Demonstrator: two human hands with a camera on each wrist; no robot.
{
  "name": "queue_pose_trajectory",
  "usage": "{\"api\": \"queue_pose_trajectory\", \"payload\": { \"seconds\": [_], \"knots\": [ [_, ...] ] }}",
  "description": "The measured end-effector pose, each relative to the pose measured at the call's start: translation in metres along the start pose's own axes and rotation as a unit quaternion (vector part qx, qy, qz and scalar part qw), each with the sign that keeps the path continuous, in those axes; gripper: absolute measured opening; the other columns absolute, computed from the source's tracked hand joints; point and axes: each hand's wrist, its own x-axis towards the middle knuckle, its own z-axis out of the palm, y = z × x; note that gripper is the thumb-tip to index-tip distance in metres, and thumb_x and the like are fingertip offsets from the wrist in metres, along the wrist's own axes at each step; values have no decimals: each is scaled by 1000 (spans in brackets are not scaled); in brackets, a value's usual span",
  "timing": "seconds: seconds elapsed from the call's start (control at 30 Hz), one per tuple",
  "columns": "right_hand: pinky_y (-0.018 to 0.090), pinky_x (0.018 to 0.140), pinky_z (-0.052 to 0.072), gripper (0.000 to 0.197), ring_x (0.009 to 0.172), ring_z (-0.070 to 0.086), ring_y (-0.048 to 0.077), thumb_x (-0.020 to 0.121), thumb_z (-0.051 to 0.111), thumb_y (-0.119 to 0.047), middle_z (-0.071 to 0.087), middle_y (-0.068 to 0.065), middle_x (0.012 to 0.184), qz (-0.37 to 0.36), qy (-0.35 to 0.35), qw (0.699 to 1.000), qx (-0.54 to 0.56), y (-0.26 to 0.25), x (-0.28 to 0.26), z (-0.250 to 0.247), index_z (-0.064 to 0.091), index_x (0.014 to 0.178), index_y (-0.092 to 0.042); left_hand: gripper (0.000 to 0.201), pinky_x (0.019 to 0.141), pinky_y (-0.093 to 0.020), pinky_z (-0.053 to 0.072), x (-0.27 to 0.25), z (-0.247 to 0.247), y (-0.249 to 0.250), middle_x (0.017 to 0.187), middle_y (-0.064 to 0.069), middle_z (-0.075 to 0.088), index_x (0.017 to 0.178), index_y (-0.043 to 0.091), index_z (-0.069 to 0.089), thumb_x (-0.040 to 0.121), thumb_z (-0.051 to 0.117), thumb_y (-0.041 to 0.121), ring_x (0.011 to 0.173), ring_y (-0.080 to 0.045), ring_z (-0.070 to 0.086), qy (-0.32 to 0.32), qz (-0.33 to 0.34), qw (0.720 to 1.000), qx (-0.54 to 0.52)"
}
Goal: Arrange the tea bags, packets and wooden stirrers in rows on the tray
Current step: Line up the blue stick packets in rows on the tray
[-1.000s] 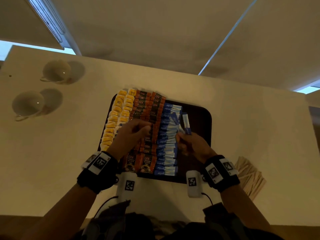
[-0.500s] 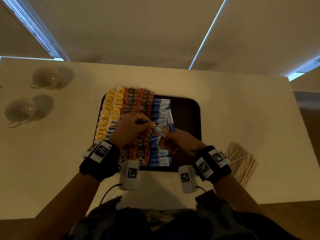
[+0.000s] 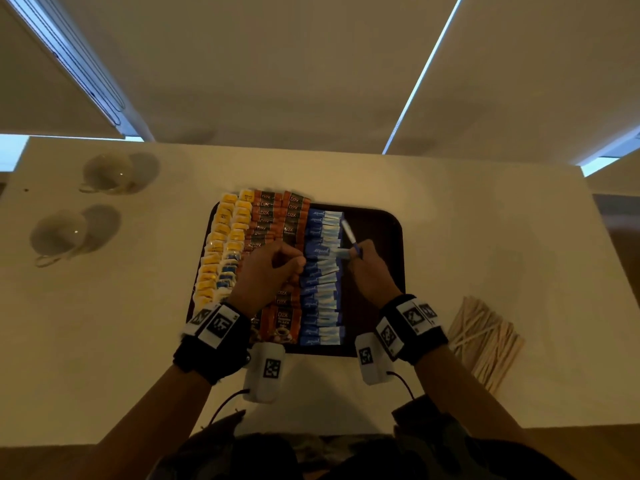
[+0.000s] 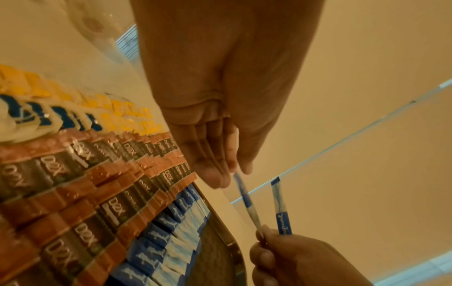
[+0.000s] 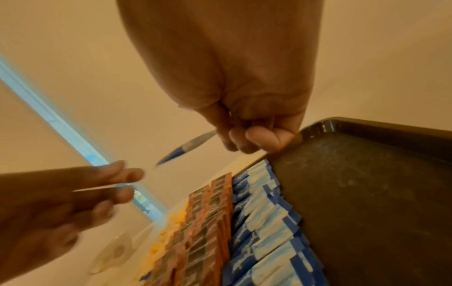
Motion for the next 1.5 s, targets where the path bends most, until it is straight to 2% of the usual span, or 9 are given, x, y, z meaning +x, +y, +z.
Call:
{"api": "queue_pose_trajectory", "payload": {
  "seconds": [0.2,0.33,0.8,0.93,1.03,1.13,1.23,1.37,1.5],
  "knots": [
    [32,58,31,8,59,39,17,101,32,-15,41,3,71,52,-18,995,-79,-2,48,5,31,104,-8,12,50,-14,46,-13,-18,-19,83,-5,63,96,12,60,86,65,17,62,-8,58,28,-29,999,8],
    [30,48,28,30,56,41,19,100,32,-15,44,5,70,95,-28,989,-106,1,59,15,32,126,0,10,52,-12,46,-20,-27,-34,80,-1,63,95,13,61,87,64,16,61,0,59,36,-38,998,21],
    [34,64,37,8,66,47,22,101,31,-16,49,8,79,58,-2,998,-37,-2,57,11,32,106,-11,15,54,-12,45,-12,-20,-38,79,1,62,99,11,62,87,64,19,65,-6,57,38,-22,998,34],
    [17,41,34,11,56,39,13,102,30,-11,45,4,71,85,-216,970,77,-25,23,-2,40,103,-12,40,67,-21,47,-7,-13,-13,100,5,59,124,27,49,87,63,26,83,-10,58,26,0,999,27],
    [20,43,31,15,53,37,11,100,35,-10,45,1,64,125,-370,913,115,-30,-2,-7,49,97,-15,58,64,-14,46,2,-8,10,112,11,51,136,38,36,86,63,26,83,-2,57,-30,57,997,34],
    [24,49,28,18,54,37,12,99,34,-9,43,1,65,135,-430,884,127,-29,-15,-8,50,94,-16,29,60,-14,48,7,-3,21,94,0,64,117,19,60,89,61,19,72,-3,61,-91,93,991,42],
    [21,46,30,17,50,38,9,100,37,-17,45,-3,60,138,-395,893,164,-28,-22,-11,53,96,-17,11,54,-18,51,4,2,21,75,-1,67,95,5,67,89,60,11,60,-5,63,-57,64,996,-7],
    [19,44,39,8,52,41,8,95,53,-20,46,-2,66,42,-189,956,222,-17,-29,-12,53,102,-18,12,54,-19,53,0,3,13,74,-8,65,92,-4,65,89,59,6,56,-9,63,17,25,997,-70],
    [24,51,49,7,62,53,12,94,54,-18,57,2,78,30,-132,943,303,-9,-41,-7,58,98,-14,10,53,-19,53,-4,4,6,73,-8,66,89,-2,66,88,60,6,56,-9,63,33,8,997,-74]
  ]
}}
